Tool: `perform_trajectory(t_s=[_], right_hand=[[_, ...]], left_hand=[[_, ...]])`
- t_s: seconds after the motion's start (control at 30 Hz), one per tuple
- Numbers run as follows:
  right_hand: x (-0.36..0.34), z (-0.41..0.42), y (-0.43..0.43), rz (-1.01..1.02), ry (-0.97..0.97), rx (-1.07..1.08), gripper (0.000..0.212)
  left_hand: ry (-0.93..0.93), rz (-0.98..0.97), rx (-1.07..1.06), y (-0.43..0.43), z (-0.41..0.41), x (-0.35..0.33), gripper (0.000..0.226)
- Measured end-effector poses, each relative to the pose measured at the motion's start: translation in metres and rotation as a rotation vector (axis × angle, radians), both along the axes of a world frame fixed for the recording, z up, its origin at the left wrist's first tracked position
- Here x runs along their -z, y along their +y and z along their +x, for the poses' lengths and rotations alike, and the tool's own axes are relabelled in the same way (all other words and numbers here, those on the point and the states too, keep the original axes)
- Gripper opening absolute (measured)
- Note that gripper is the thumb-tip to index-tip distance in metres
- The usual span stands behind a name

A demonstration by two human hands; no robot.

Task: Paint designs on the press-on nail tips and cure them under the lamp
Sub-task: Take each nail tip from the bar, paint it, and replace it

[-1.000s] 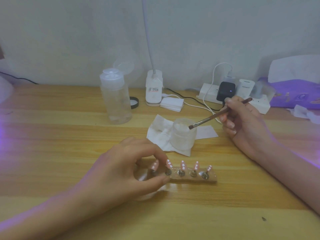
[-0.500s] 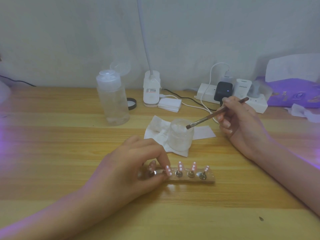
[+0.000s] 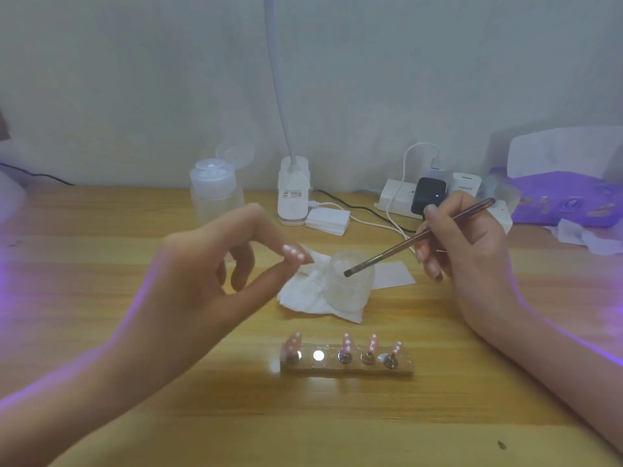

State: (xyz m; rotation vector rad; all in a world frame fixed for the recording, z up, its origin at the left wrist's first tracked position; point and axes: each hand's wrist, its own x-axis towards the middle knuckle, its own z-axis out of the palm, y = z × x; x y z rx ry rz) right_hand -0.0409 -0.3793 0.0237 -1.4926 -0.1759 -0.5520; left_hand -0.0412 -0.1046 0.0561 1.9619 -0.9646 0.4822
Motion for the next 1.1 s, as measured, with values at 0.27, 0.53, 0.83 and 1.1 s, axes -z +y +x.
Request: perform_trajectory(t_s=[0.27, 0.53, 0.83, 1.1], right_hand=[[-0.013, -0.005, 0.015, -0.235, -0.050, 0.003, 0.024], [-0.014, -0.003, 0.025, -0.297, -0.037, -0.037, 0.028], [-0.009, 0.002, 0.018, -0.128, 0.076, -0.017, 0.028], [0.000, 0.003, 0.007, 0.196, 0.182, 0.035, 0.031]], left_hand=[[0.313, -0.115, 0.078, -0.032, 0.041, 0.028, 0.012], [0.322, -0.140, 0.085, -0.032, 0.050, 0.049, 0.009], [0.385, -0.158, 0.082, -0.034, 0.051, 0.049, 0.011], [0.487, -0.177, 0.091, -0.034, 0.053, 0.044, 0.009]])
